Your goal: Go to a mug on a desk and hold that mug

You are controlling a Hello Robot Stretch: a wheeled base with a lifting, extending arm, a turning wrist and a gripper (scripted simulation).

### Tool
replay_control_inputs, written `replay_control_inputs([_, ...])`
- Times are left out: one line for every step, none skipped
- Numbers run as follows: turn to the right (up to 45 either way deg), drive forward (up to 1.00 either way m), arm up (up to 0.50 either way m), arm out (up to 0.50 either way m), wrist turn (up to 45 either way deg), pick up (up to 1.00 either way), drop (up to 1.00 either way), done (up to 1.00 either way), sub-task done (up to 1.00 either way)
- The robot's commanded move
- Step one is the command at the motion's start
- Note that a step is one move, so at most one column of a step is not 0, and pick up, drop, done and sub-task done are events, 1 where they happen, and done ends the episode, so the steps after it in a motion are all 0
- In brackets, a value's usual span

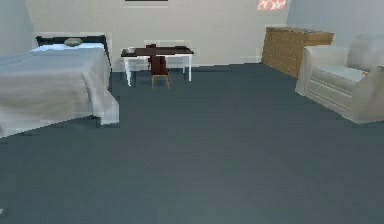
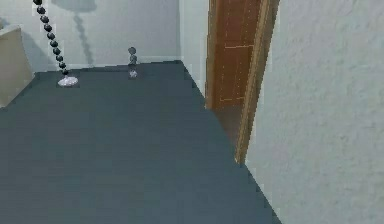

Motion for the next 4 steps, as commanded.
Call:
replay_control_inputs([0.0, 0.25, 0.00, 0.00, 0.0, 0.00, 0.00, 0.00, 0.00])
replay_control_inputs([-12.0, 0.00, 0.00, 0.00, 0.0, 0.00, 0.00, 0.00, 0.00])
replay_control_inputs([0.0, 0.65, 0.00, 0.00, 0.0, 0.00, 0.00, 0.00, 0.00])
replay_control_inputs([-45.0, 0.00, 0.00, 0.00, 0.0, 0.00, 0.00, 0.00, 0.00])
